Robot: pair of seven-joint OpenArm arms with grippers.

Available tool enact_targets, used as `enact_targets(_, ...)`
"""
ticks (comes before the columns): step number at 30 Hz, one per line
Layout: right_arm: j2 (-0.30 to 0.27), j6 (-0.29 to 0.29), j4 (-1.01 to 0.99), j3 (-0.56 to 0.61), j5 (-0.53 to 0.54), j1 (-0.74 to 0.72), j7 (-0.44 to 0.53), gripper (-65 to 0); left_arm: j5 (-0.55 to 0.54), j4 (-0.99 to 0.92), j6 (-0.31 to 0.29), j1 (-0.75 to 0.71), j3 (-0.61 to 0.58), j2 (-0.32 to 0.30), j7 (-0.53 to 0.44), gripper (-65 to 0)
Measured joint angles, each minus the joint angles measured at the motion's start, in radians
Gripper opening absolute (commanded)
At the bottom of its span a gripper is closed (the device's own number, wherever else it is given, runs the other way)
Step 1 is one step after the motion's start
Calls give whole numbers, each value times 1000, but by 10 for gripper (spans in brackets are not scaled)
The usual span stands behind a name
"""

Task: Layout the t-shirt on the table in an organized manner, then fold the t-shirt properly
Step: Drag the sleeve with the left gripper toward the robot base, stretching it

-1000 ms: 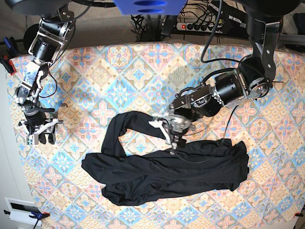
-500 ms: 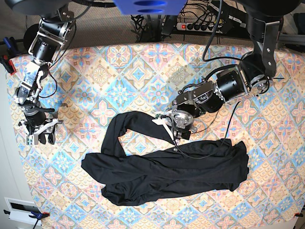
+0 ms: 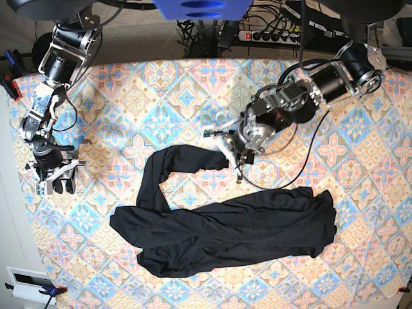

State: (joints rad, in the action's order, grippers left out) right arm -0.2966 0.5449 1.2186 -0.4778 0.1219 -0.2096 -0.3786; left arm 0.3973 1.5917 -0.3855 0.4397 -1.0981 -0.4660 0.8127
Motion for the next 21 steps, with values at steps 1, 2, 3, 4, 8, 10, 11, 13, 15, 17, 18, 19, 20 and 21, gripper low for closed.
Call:
enact_targets(1,0,0,0,0,-3,0,-2,-441,16,31,-2,-26,7,-21,0,-650)
enact_targets(2,0,0,0,1,-3,-1,-3,-441,31,58,-2,-53,16,-38,0,-650)
enact_targets(3,0,0,0,1,0,-1,0,-441,48,88,1,-90,25,-60,-1,-650)
enact_targets(4,0,-1,0,0,0,-1,2,-441,52,114,-4,-126,34,-84,-1,-650)
enact_targets(8,0,-1,0,1,-3,-1,-2,-441,83,226,-5,-274,91,-169,6,-650)
enact_targets(10,0,-1,1,0,0,-1,2,-441,120,271,-1,-340,122,-191,10,-650)
enact_targets(11,0,0,0,0,0,-1,1,-441,130,292,0,-374,136,-203,5,-650)
enact_targets(13,0,0,0,2,-2,-1,-1,-441,160,318,-3,-441,159,-224,3,-650)
enact_targets(15,0,0,0,1,0,0,-1,-441,196,341,-3,-502,172,-249,4,-650)
enact_targets(17,0,0,0,2,-1,-1,-1,-441,233,359,-5,-557,176,-281,-1,-650)
enact_targets(18,0,0,0,2,0,-1,2,-441,262,364,-3,-581,177,-293,0,-650)
enact_targets(19,0,0,0,2,0,-2,2,-441,285,364,-1,-605,179,-306,3,-650)
enact_targets(20,0,0,0,2,0,-1,2,-441,304,364,-3,-632,179,-317,4,-650)
enact_targets(21,0,0,0,2,0,-1,1,-441,335,365,0,-662,179,-323,2,-650)
